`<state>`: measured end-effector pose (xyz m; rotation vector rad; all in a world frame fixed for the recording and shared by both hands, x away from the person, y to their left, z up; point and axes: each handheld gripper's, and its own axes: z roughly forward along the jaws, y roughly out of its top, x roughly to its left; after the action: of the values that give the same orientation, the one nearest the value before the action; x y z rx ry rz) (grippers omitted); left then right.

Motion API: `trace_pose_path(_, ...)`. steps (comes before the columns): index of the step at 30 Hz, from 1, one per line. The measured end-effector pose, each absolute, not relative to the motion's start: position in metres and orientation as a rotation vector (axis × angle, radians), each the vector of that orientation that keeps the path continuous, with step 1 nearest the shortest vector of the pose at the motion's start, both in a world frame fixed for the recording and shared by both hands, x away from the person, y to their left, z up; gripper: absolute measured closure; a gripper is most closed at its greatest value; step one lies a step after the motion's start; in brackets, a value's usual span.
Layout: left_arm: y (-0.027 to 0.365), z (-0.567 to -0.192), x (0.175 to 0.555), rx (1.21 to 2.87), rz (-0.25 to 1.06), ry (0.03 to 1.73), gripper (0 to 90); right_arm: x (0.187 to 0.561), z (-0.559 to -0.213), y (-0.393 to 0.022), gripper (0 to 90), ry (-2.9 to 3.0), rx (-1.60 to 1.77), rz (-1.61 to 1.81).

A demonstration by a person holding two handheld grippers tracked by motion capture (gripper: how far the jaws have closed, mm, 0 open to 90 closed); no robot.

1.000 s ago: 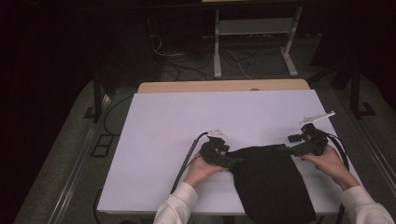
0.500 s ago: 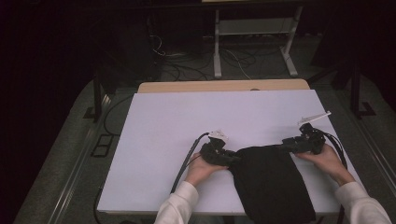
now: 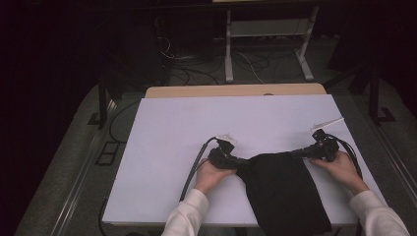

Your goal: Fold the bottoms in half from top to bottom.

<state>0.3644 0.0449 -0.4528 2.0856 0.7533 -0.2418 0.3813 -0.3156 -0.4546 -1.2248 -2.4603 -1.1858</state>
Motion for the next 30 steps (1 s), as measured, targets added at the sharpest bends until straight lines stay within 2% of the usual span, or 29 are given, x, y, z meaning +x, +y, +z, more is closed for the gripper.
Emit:
trace_pose_path(12,0.061,-0.442,0.38,2.081,-0.221,0.809,85.1,0.391,-0.456,-0.307,84.1,-2.425,-1.317,-1.212)
trace_pose_path(30,0.087,-0.418,0.394,2.115,-0.109,0.834,85.2,0.412,-0.442,-0.275,84.3,-2.452,-1.305,-1.234)
